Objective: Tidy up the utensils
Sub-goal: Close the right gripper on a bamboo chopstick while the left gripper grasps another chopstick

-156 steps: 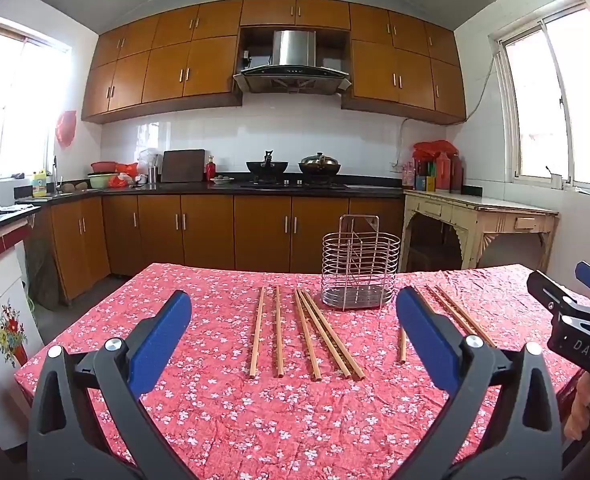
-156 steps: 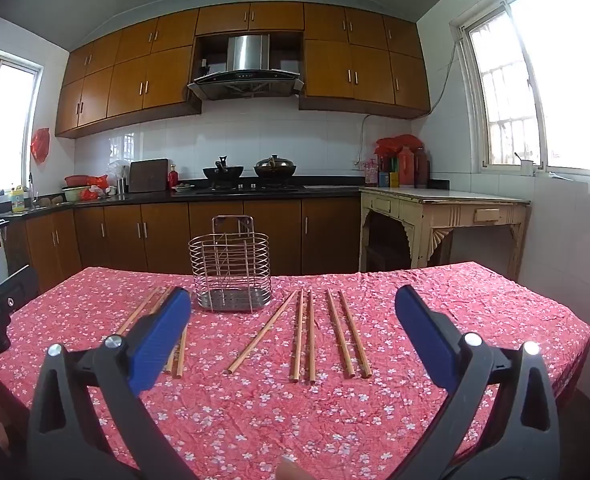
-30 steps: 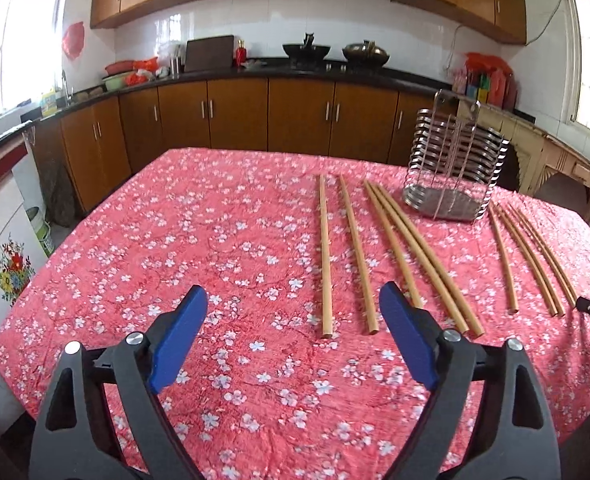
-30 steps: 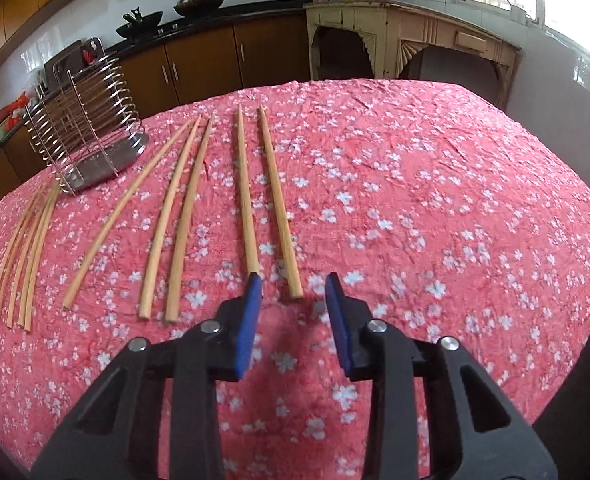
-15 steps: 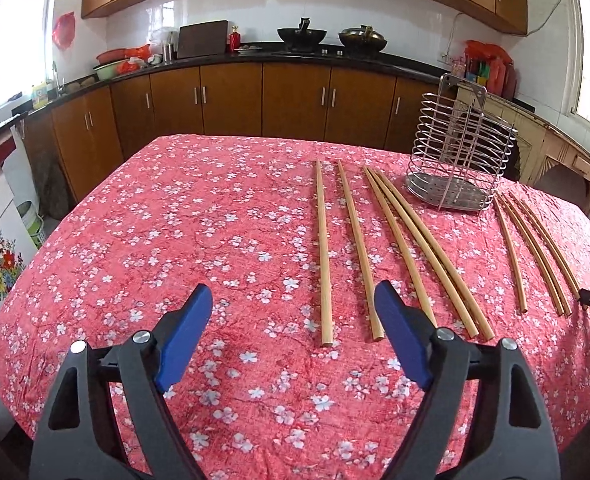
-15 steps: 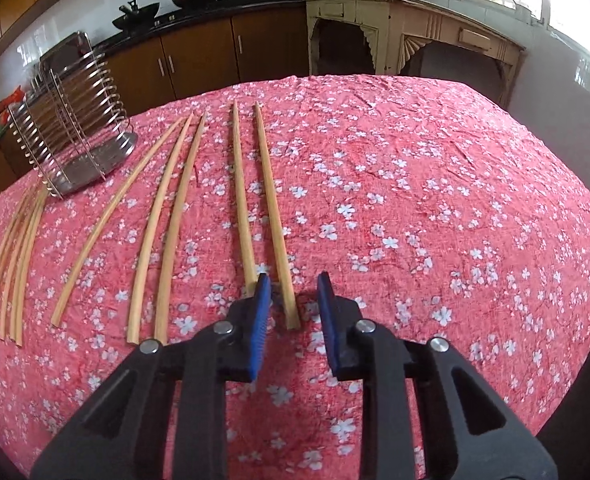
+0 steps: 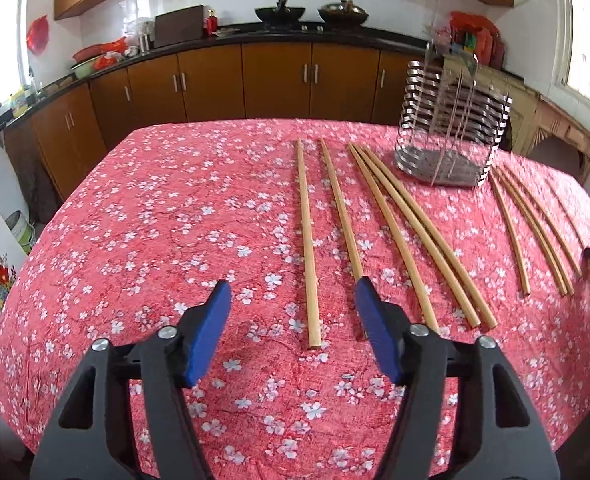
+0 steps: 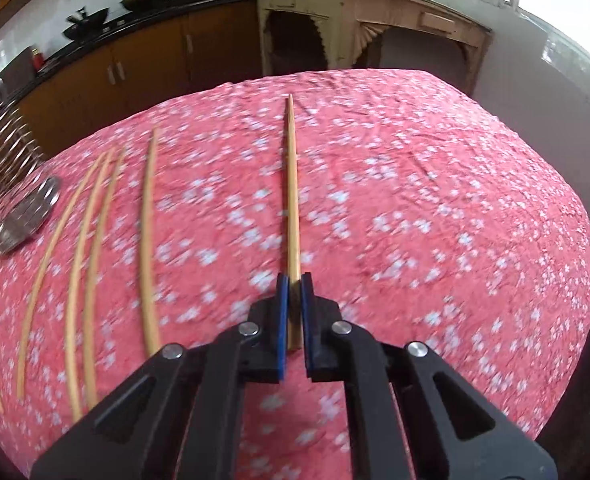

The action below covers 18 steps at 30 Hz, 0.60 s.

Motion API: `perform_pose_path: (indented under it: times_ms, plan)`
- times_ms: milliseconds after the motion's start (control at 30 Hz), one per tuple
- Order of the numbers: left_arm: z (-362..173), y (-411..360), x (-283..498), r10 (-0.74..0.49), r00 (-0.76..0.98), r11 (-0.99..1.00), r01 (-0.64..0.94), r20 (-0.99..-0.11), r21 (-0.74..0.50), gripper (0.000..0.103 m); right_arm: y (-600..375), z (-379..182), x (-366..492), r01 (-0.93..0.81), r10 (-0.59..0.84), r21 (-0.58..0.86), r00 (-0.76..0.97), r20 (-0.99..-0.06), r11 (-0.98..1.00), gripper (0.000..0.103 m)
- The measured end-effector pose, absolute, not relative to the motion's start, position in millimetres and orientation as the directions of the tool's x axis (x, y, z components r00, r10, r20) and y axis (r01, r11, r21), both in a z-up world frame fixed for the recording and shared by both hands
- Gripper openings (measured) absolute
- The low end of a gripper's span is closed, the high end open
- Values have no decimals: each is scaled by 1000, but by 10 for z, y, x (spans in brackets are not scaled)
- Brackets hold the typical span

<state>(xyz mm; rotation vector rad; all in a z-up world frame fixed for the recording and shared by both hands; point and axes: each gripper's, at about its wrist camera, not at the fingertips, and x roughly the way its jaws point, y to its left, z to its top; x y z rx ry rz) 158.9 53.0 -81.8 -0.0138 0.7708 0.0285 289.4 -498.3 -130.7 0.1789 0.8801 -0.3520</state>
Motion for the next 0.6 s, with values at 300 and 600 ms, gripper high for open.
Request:
perform_pose_path:
  times_ms: [300,600]
  plan:
    - [-1050,381,1936,30,621,999,11,-783,47,11,-5086,-1323,3000,377,-242,-2,592,-769,926,8]
    - [-1070,606,2568,47,615,999,-11,-787,50,7,-5111,-1317,3179,391,-256,-1,600,-758,920,8]
